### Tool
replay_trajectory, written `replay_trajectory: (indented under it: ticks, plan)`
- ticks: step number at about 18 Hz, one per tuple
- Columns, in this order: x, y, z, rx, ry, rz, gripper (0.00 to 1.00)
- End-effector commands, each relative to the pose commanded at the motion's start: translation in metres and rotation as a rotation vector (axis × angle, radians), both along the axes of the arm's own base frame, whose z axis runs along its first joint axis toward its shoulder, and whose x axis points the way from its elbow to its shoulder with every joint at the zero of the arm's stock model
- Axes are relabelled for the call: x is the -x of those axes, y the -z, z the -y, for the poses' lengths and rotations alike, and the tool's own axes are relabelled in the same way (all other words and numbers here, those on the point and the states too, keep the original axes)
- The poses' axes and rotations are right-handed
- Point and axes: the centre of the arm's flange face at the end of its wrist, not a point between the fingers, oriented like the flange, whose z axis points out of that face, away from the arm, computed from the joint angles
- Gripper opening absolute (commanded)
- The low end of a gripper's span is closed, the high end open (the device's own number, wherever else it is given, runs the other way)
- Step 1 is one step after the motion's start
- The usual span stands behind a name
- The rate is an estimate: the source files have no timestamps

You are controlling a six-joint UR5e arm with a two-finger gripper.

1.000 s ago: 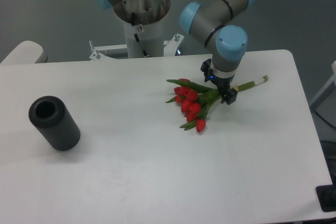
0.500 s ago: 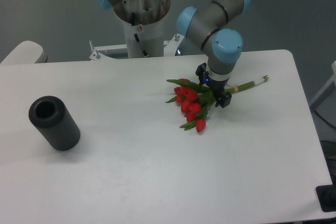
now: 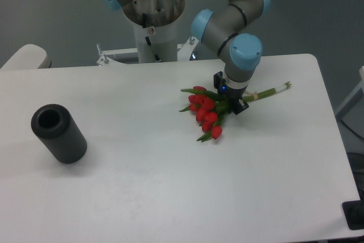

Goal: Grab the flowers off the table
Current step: 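Lower the open gripper onto the tulip stems and close it, then lift the gripped tulip bunch up off the table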

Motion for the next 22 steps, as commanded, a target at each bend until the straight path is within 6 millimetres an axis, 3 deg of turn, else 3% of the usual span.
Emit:
replay_trajectory:
  ticks: [6,8,11,13,17,20,22]
  plan:
    - [0.01,-0.013,-0.004,-0.014,0.0,-0.027,0.36]
    - [0.013,-0.03,-0.011,-0.029,0.01,-0.054,0.34]
    - [0.009,-0.066,-0.043,-0.107,0.045,-0.088,0.33]
    - [0.008,-0.087,-0.051,-0.179,0.05,-0.094,0.33]
    - [0.015,-0.112,-0.07,-0.429,-0.017,-0.017,0.33]
    - [0.019,-0.124,-0.075,-0.485,-0.05,-0.008,0.33]
    - [0.017,-0.139,-0.088,-0.519,-0.095,0.0,0.33]
